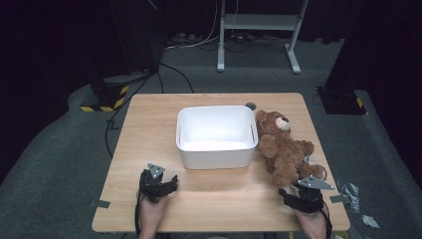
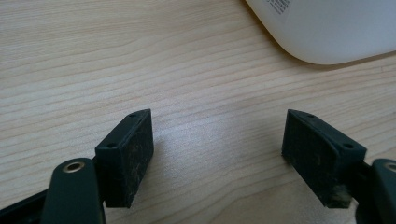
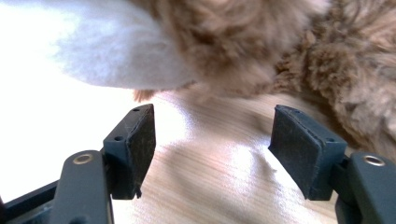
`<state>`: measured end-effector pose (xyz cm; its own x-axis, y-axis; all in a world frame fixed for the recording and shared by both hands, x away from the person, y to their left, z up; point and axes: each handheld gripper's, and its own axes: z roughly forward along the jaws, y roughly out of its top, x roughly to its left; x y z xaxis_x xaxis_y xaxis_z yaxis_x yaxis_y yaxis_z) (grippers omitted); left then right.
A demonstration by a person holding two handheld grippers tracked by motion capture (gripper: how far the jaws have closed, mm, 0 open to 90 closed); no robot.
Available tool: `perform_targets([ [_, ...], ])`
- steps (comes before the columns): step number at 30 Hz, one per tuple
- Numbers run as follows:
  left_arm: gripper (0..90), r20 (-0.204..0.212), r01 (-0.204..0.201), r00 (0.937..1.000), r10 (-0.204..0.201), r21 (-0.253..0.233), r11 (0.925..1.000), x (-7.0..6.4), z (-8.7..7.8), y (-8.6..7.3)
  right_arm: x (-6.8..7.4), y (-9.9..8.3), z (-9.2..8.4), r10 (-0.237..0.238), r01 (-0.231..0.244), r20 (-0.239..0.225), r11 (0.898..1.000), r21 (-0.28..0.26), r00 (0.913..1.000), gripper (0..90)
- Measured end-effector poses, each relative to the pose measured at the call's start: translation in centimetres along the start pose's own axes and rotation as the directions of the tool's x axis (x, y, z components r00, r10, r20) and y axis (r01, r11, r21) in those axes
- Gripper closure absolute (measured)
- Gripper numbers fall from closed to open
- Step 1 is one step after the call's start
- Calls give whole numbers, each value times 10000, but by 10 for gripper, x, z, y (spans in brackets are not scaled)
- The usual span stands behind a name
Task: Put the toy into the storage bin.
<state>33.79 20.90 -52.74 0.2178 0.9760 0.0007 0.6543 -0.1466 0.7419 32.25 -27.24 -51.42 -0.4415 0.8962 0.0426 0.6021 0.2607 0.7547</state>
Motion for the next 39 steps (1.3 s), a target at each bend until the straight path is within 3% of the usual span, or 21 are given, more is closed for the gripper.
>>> perform_targets([
  [13, 249, 0, 12, 10000, -12, -7, 10000, 0, 0, 0, -2, -2, -13, 122, -121, 48, 9997, -209, 9999, 318],
  [14, 249, 4, 56, 10000, -56, -39, 10000, 0, 0, 0, -2, -3, -15, 115, -109, 139, 9991, -400, 9998, 319],
  [23, 249, -5, -4, 10000, 4, 7, 10000, 0, 0, 0, -6, -5, -24, 271, -269, 77, 9990, -355, 9996, 313],
  [27, 249, 1, 58, 10000, -58, -42, 10000, 0, 0, 0, -9, -6, -29, 175, -175, -6, 9988, -467, 9998, 305],
  [36, 249, 2, -2, 10000, 2, 2, 10000, 0, 0, 0, -13, -5, -40, 543, -537, 50, 9953, -811, 9985, 309],
  [39, 249, 2, 5, 10000, -5, -1, 10000, 0, 0, 0, -15, -2, -41, 461, -453, 64, 9950, -894, 9989, 310],
])
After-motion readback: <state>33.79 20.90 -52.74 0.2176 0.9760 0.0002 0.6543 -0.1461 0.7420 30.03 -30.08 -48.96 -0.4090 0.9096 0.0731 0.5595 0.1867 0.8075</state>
